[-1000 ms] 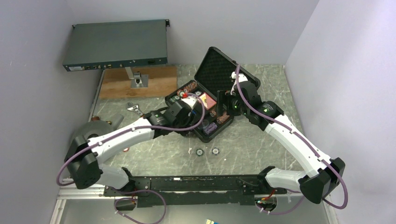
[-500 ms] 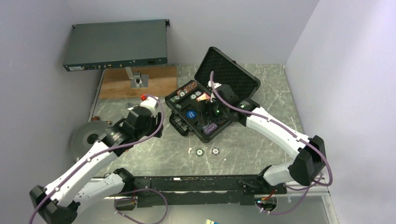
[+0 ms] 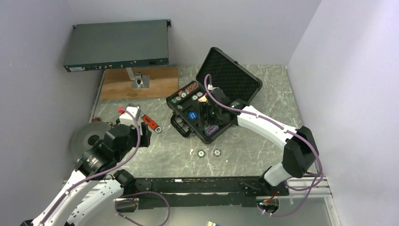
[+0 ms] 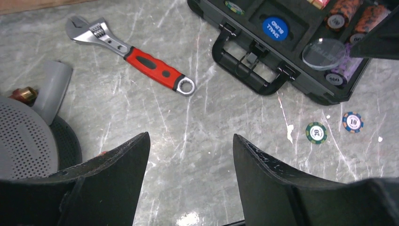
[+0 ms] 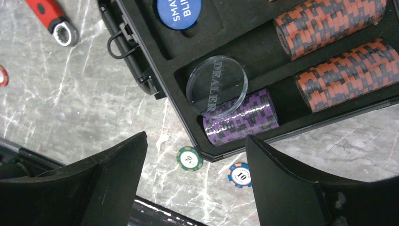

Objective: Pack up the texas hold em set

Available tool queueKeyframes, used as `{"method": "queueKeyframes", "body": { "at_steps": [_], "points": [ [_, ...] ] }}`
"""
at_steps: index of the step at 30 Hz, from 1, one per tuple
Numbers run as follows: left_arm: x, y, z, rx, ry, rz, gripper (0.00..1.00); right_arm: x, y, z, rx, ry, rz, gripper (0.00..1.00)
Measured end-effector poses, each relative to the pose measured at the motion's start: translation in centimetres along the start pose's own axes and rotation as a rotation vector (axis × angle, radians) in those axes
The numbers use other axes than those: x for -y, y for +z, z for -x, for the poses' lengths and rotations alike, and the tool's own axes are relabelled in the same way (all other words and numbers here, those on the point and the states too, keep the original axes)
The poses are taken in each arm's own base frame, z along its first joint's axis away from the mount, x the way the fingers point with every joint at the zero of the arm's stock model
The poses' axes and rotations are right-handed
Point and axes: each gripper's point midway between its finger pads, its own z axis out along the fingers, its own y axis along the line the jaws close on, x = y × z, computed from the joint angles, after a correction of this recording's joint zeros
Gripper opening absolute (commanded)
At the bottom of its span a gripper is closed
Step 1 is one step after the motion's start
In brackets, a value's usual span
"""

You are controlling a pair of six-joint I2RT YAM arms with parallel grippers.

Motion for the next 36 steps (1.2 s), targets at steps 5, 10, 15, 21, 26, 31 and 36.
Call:
{"method": "queueKeyframes", "body": {
  "at_steps": [5, 10, 15, 21, 26, 31, 36],
  "points": [
    [-1.3, -1.4, 0.9, 0.081, -0.040, 0.038, 0.77, 0.6, 0.7, 0.4, 0.009, 0.004, -0.036, 0.79],
    [-2.8, -2.2, 1.3, 0.133, -0.088, 0.108, 0.82, 0.3, 0.8, 1.4, 0.045, 0.004, -0.027, 0.80],
    [-3.4, -2.1, 1.0, 0.133, -0.090, 0.140, 0.83, 0.0, 1.1, 1.9, 0.060, -0.006, -0.020, 0.83],
    [-2.9, -0.7, 0.2, 0.064, -0.050, 0.142, 0.75, -0.2, 0.6, 4.3, 0.117, -0.033, -0.024, 0.86],
    [-1.0, 0.6, -0.4, 0.001, 0.012, 0.061, 0.73, 1.3, -1.1, 10.0, 0.231, 0.000, -0.047, 0.89],
    [0.3, 0.8, -0.1, 0.007, 0.035, -0.015, 0.73, 4.2, -4.7, 16.6, 0.368, 0.013, -0.109, 0.90],
    [1.1, 1.3, -0.3, -0.017, 0.057, -0.050, 0.68, 5.7, -7.9, 22.8, 0.498, 0.009, -0.157, 0.90]
  ]
}}
